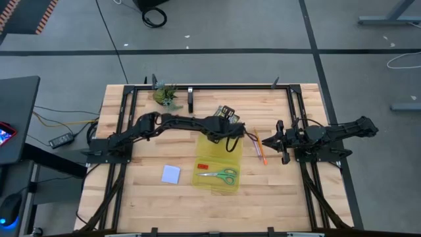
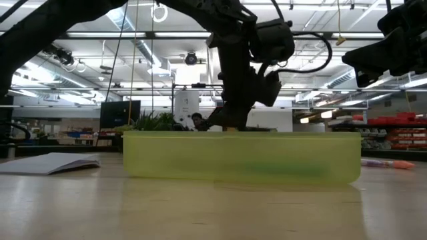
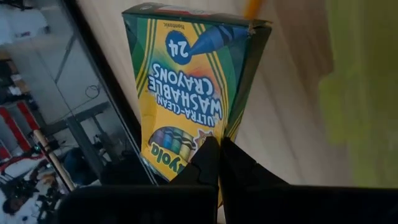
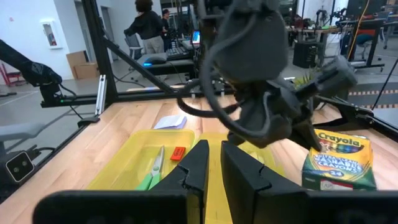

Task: Pack school essentials
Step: Put the yellow crayon box into the yellow supply box

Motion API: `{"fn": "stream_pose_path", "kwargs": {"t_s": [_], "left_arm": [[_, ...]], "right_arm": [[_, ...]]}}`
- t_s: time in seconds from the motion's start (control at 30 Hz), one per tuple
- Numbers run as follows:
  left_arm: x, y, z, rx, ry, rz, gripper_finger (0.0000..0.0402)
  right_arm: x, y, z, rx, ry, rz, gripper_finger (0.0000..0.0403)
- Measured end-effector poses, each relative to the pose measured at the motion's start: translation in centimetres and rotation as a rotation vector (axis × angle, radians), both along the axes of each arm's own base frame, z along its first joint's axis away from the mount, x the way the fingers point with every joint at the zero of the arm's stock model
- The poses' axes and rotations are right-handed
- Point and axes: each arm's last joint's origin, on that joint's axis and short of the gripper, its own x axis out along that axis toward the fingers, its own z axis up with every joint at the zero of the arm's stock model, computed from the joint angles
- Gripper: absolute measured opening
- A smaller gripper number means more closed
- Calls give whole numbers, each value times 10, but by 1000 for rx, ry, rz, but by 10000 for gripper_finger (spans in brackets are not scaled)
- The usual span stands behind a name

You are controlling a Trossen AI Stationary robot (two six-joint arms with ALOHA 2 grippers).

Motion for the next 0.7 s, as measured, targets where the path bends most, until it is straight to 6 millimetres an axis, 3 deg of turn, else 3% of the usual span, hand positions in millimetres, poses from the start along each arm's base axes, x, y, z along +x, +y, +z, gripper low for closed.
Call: {"fn": "stream_pose_path", "kwargs": {"t_s": [0.7], "left_arm": [[-21,-81,0,-46,-12,95,0]], "right_arm": [[0,0,0,0,0,0,51]]}}
